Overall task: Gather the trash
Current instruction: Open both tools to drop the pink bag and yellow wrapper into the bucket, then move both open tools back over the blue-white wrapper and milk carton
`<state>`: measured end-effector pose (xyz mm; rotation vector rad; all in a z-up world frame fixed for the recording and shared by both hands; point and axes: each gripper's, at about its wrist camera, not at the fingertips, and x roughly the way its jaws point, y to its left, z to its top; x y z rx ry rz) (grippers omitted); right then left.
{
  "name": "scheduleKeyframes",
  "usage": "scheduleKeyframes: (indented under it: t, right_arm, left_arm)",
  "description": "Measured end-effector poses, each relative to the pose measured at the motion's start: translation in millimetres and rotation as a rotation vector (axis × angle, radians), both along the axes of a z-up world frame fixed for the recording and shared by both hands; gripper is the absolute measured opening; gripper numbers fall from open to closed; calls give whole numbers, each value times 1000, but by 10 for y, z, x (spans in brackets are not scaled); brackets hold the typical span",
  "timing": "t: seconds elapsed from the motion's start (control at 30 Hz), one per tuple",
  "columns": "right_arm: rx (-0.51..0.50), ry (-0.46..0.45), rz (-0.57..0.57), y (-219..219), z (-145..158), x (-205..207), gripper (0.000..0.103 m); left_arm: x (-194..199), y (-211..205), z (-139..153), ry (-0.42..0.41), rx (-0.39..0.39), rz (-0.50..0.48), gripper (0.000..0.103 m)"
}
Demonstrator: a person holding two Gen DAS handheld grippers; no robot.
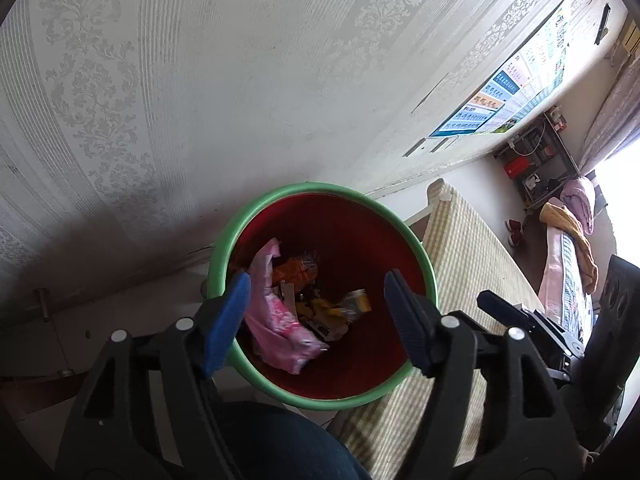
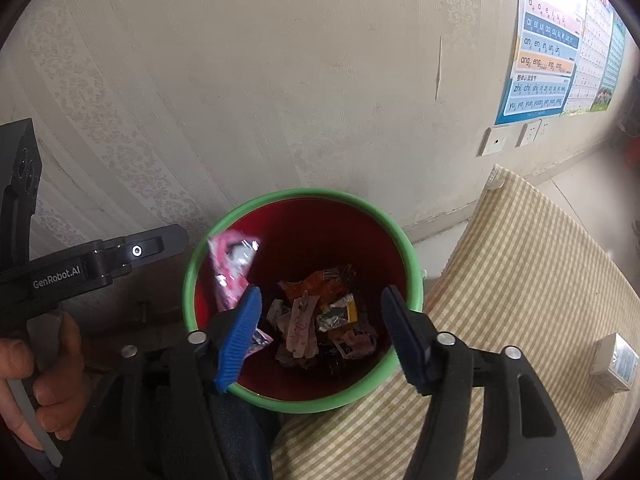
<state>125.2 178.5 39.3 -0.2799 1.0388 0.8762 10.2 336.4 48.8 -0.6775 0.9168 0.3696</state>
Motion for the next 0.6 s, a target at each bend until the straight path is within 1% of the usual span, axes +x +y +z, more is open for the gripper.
scheduleKeyframes:
  t: [0.03, 0.07, 0.13, 0.2, 0.27, 0.37, 0.6]
  right_arm:
    - [-1, -1, -1, -18, 1, -7, 68]
    - [-3, -2, -4, -33, 5, -13, 70]
    - [-6, -4, -14, -83, 14, -22, 72]
    - [-5, -6, -30, -154, 28, -32, 73]
    - [-4, -9, -45, -241, 50, -44, 75]
    - [2, -14, -66, -397, 93, -66, 76]
    - [17, -24, -137, -887, 199, -152, 76]
  left_arm:
    - [-20, 5, -4, 0, -2, 5, 75]
    - [-32, 4, -3, 1, -4, 11, 80]
    - [-52, -8, 11, -2, -10, 17, 84]
    - [-62, -44, 46, -5, -4, 18, 90]
    - [-79, -81, 87, -11, 2, 17, 92]
    - [-87, -165, 142, -16, 5, 3, 93]
    - [-20, -587, 246, -23, 23, -72, 94]
